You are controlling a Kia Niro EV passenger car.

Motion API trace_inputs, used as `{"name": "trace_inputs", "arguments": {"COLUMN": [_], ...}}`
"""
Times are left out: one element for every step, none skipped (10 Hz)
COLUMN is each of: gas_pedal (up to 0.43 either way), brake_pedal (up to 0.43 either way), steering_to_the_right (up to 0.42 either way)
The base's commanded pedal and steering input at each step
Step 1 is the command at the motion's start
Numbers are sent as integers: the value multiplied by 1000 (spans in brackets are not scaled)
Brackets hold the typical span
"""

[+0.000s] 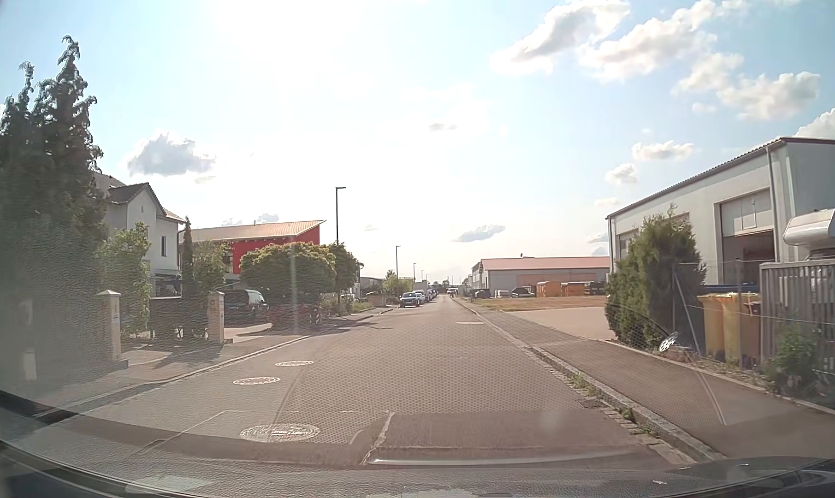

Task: Follow the waypoints while adhering to traffic rules and regulations

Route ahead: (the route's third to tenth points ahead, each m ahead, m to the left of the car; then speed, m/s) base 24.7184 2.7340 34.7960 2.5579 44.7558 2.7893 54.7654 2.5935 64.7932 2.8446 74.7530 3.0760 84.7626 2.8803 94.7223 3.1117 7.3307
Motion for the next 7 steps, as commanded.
{"name": "trace_inputs", "arguments": {"gas_pedal": [67,67,87,268,260,118,110], "brake_pedal": [12,12,12,12,12,12,12], "steering_to_the_right": [-9,-7,-6,-3,2,11,12]}}
